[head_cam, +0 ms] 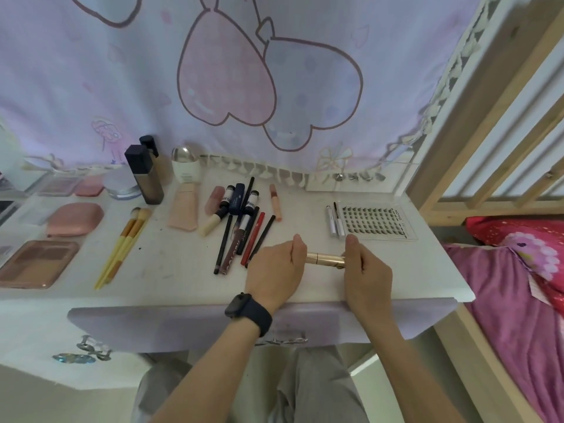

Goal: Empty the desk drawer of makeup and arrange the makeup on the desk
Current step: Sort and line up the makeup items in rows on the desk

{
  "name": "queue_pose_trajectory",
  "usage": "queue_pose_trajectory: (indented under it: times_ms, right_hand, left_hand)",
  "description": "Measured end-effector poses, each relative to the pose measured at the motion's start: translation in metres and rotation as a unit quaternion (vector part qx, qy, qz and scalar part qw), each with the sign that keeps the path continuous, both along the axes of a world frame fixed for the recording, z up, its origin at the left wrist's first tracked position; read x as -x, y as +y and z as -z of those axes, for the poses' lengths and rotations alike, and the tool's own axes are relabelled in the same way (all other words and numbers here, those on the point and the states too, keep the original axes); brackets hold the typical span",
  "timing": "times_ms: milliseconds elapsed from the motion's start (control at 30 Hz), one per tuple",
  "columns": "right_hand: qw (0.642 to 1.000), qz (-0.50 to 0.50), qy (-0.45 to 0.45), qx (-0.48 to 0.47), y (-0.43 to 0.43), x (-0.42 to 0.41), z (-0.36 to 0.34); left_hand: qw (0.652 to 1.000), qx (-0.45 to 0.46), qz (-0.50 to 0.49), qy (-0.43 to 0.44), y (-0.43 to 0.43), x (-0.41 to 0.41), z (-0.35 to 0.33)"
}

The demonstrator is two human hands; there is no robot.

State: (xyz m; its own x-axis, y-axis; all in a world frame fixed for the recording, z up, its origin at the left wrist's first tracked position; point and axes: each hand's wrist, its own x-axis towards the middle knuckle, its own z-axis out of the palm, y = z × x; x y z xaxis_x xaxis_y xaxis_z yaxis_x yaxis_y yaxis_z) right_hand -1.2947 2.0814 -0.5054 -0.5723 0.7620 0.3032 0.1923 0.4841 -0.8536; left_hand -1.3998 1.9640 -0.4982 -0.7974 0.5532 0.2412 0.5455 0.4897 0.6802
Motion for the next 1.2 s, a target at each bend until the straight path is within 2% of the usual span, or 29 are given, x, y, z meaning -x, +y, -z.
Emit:
queue_pose_trajectory:
  times_ms: [100, 200, 333, 400, 500, 633, 700, 800, 867, 1000, 1200]
  right_hand:
    - [0.998, -0.002, 0.033, -0.046, -0.003, -0.003, 0.005]
    - [0.998, -0.027, 0.03, -0.053, -0.005, -0.003, 0.004]
    - [0.999, -0.009, -0.008, 0.049, -0.001, 0.005, -0.005]
    - [0.995, 0.017, -0.014, 0.097, -0.001, 0.012, -0.01]
    - [0.995, 0.017, -0.083, 0.059, -0.009, 0.015, -0.012]
    - [0.986, -0.028, -0.158, -0.046, -0.017, 0.009, -0.008]
    - [0.99, -0.03, -0.131, -0.046, -0.016, 0.006, -0.007]
    - [0.999, -0.021, -0.037, 0.016, -0.013, 0.003, -0.007]
    - [0.999, -0.03, -0.008, 0.039, -0.013, 0.003, -0.01]
    - [0.997, -0.048, -0.014, 0.056, -0.012, 0.002, -0.012]
    - [0.995, -0.075, -0.014, 0.068, -0.005, -0.002, -0.009]
  left_hand:
    - [0.999, 0.016, -0.009, -0.039, 0.003, 0.002, -0.002]
    - [0.99, -0.083, -0.018, -0.11, 0.001, 0.0, -0.005]
    - [0.958, -0.177, 0.046, -0.221, -0.009, 0.008, -0.01]
    - [0.948, -0.179, 0.089, -0.248, -0.015, 0.014, -0.012]
    - [0.96, -0.141, 0.113, -0.214, -0.018, 0.016, -0.011]
    - [0.953, -0.168, 0.127, -0.217, -0.018, 0.012, -0.012]
    - [0.948, -0.177, 0.126, -0.233, -0.019, 0.01, -0.012]
    - [0.944, -0.189, 0.113, -0.245, -0.022, 0.009, -0.011]
    - [0.949, -0.185, 0.111, -0.232, -0.023, 0.009, -0.012]
    - [0.96, -0.149, 0.12, -0.205, -0.023, 0.006, -0.011]
    - [0.975, -0.119, 0.08, -0.168, -0.018, 0.005, -0.007]
